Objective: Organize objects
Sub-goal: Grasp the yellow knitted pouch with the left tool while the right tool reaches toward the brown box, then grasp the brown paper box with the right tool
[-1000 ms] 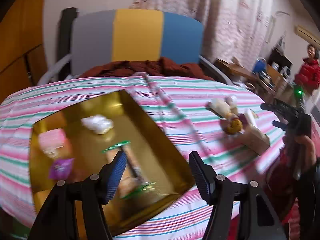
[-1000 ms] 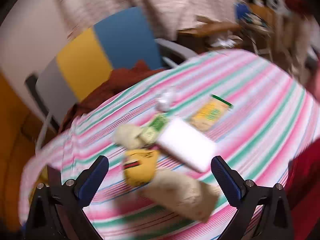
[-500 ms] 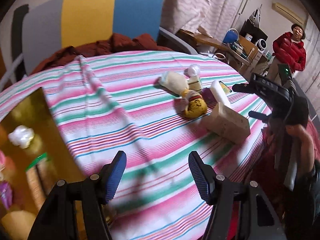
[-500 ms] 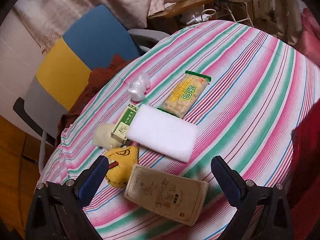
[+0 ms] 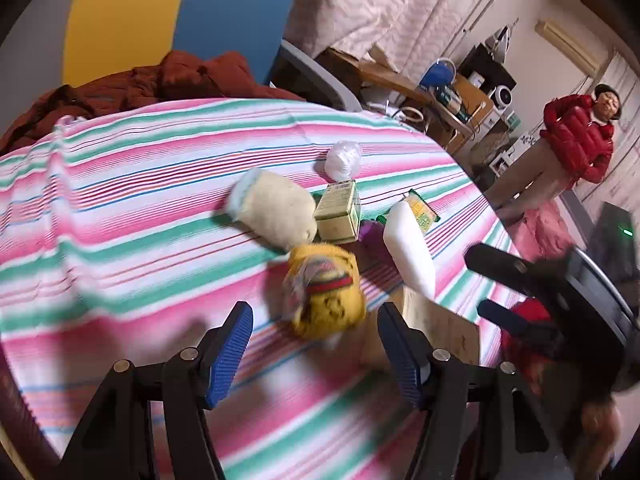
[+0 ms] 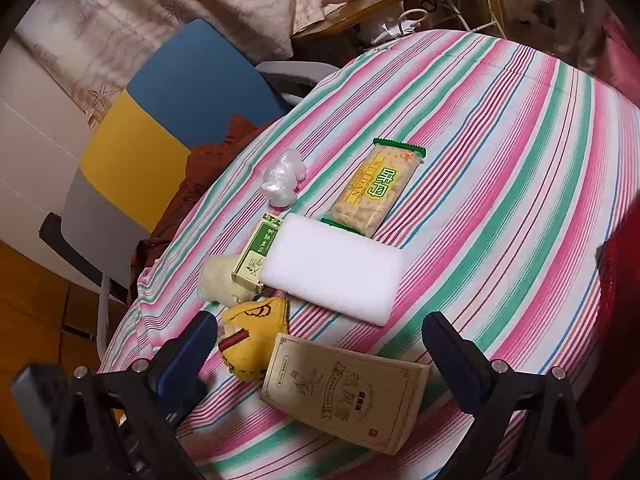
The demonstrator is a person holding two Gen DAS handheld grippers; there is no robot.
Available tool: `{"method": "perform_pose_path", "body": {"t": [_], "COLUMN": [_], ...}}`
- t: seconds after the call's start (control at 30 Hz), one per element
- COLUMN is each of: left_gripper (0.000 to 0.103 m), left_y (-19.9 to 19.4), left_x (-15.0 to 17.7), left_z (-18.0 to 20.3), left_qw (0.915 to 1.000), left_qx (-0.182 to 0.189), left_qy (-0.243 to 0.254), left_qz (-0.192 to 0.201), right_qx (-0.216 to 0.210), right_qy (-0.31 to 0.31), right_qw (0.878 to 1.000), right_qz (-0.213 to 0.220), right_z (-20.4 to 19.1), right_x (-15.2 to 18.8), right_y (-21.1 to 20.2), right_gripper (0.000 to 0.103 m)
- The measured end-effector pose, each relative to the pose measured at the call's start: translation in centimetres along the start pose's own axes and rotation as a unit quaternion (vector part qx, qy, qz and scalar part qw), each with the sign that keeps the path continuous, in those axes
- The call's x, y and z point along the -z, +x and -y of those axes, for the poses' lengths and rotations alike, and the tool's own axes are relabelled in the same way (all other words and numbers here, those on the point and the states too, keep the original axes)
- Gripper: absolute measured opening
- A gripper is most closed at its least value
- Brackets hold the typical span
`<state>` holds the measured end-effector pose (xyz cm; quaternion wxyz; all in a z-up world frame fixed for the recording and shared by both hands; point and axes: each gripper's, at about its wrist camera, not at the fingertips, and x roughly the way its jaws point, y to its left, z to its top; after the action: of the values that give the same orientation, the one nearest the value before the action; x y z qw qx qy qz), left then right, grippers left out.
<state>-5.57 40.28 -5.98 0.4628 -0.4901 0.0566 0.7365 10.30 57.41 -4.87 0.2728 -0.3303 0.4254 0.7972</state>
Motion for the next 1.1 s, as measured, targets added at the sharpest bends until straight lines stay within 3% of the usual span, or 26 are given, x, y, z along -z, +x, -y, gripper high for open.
{"method": "perform_pose_path", "body": {"t": [0.27,0.4,0.57,0.9,1.0,1.1], "left_gripper": [0.063,0.050,0.039,0.039,0.038,0.037], "left_y": [5.7,5.8,4.0,-1.5,-3.2,-4.6], "left_x": [-1.3,-0.7,0.3,6.1,7.9,9.2], "left_z": [-0.3,-0.9,-1.3,-3.0,-3.7,-4.2], "left_qw": [0.9989,0.9993,0.9997,0.9989,0.9985,0.9985], "left_qx": [0.010,0.005,-0.002,-0.046,-0.053,-0.054], "left_qy": [-0.020,-0.016,-0.009,0.009,0.009,0.007], "left_qz": [-0.041,-0.034,-0.020,-0.001,0.004,0.007], "right_qx": [-0.013,-0.012,-0.004,0.037,0.047,0.029], "right_qy": [0.003,0.000,-0.009,-0.059,-0.090,-0.136], "right_qw": [1.000,1.000,1.000,0.995,0.989,0.977], "right_qz": [-0.007,-0.011,-0.023,-0.074,-0.109,-0.160], "right_z": [0.0,-0.1,-0.3,-1.9,-2.9,-4.6], "right_x": [-0.1,0.0,0.0,0.8,1.6,3.1], "right_y": [0.3,0.6,1.2,3.4,4.8,6.3], "right_gripper": [0.103,0.103,0.103,0.103,0.103,0.103]}}
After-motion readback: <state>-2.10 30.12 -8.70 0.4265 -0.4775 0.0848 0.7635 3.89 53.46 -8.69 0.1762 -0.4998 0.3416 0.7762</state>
